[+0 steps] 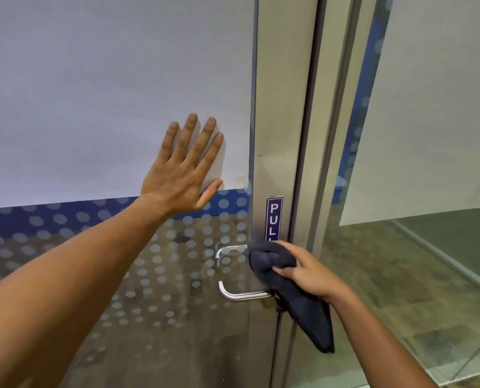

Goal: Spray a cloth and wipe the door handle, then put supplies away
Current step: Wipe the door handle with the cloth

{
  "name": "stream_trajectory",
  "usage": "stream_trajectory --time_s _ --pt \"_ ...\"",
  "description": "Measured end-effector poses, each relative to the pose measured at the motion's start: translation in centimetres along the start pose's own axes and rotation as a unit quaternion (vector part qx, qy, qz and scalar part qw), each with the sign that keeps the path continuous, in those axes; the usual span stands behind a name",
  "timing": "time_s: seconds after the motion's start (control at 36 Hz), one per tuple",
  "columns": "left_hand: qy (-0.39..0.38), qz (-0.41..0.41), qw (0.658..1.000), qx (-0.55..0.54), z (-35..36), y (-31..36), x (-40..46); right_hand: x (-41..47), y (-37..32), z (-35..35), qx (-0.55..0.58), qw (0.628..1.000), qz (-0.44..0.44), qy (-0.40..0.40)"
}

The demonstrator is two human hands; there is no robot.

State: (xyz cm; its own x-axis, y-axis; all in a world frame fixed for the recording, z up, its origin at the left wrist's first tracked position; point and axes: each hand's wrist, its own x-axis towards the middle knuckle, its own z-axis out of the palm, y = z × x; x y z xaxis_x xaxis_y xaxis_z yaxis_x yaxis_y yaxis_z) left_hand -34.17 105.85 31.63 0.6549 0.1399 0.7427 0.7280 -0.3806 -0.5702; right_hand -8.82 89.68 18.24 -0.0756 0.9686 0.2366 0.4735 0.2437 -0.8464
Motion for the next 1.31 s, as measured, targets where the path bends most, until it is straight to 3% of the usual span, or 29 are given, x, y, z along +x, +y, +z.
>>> stream_trajectory --time_s 0.06,0.11,0.17,0.25,0.36,0.53,0.72,0.78,0.86,0.92,1.0,1.06,1.14,1.22,1.31 --pt "0.003 0.003 1.0 -0.001 0.0 0.0 0.0 -0.4 -1.2 -1.0 0.153 0.982 0.001 0.108" --pt "0.002 0.002 1.0 -0.002 0.0 0.0 0.0 0.1 -2.2 -1.5 0.187 0.954 -0.017 0.235" --pt "-0.001 0.002 1.0 -0.003 -0.1 0.0 -0.1 1.0 -3.4 -1.8 0.143 0.934 -0.064 0.321" --pt "0.0 0.002 1.0 -0.006 -0.1 0.0 0.0 2.3 -4.7 -1.0 -0.068 0.911 -0.118 0.388" --pt "0.013 0.007 1.0 -0.005 0.2 0.0 -0.1 3.5 -3.6 0.7 -0.305 0.866 -0.111 0.379" --pt "0.024 0.008 1.0 -0.002 0.3 0.0 -0.1 2.2 0.3 2.3 -0.375 0.853 -0.122 0.341" --pt "0.023 0.012 1.0 -0.005 0.4 0.0 -0.1 -0.9 5.4 4.7 -0.45 0.872 -0.041 0.186" --pt "0.021 0.011 1.0 -0.005 0.4 0.0 -0.1 -1.0 5.7 4.6 -0.394 0.901 -0.027 0.178" --pt "0.02 0.012 1.0 -0.006 0.4 0.0 -0.2 -0.9 4.8 2.8 -0.109 0.987 -0.003 0.117" --pt "0.02 0.012 1.0 -0.006 0.3 0.0 -0.1 -0.9 3.6 1.7 0.05 0.992 0.006 0.114" --pt "0.02 0.011 1.0 -0.007 0.4 0.0 -0.1 -0.7 1.9 1.0 0.102 0.968 -0.03 0.229" --pt "0.017 0.009 1.0 -0.009 0.3 0.0 -0.1 -0.5 0.9 0.7 0.072 0.947 -0.08 0.303" --pt "0.014 0.008 1.0 -0.008 0.3 0.0 -0.1 0.0 0.4 0.3 -0.098 0.911 -0.126 0.38" --pt "0.01 0.008 1.0 -0.007 0.3 0.0 -0.1 0.5 0.6 0.8 -0.281 0.887 -0.108 0.349" --pt "0.008 0.005 1.0 -0.005 0.3 0.0 -0.1 0.8 2.2 1.9 -0.328 0.888 -0.09 0.308"
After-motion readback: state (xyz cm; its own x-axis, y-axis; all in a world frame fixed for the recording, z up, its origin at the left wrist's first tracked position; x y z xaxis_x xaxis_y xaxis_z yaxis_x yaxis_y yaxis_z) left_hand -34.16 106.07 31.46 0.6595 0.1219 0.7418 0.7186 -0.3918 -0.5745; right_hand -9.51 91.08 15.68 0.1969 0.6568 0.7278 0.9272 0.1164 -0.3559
